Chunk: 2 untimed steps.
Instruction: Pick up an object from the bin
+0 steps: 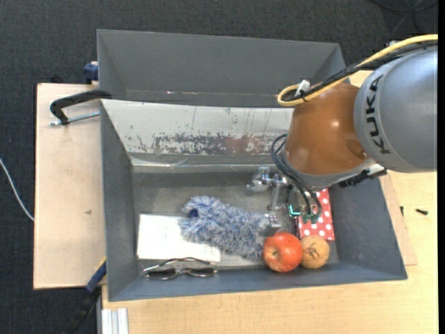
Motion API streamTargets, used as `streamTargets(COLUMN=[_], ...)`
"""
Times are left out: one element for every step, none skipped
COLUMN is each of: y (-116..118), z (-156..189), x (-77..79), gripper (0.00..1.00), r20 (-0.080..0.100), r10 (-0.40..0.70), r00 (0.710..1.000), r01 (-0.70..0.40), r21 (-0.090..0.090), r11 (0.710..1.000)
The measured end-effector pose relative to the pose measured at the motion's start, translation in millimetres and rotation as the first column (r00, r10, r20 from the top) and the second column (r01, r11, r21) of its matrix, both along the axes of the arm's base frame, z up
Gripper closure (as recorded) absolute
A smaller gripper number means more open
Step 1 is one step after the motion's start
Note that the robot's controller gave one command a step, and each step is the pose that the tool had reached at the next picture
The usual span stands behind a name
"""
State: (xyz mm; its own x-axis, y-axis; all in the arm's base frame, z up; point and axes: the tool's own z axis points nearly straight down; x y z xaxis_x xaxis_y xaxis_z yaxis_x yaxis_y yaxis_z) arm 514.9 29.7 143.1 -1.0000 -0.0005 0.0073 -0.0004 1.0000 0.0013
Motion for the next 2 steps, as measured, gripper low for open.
streamTargets(y=[0,25], z=[4,-68], x=[1.9,-7.5], gripper=[0.00,1.00], r20=[0.008,0.011], r10=[0.000,0.224], r00=[1.000,0.975], r01=[0.000,-0.224], r21=[0.000,-0.002], r11=[1.000,0.975])
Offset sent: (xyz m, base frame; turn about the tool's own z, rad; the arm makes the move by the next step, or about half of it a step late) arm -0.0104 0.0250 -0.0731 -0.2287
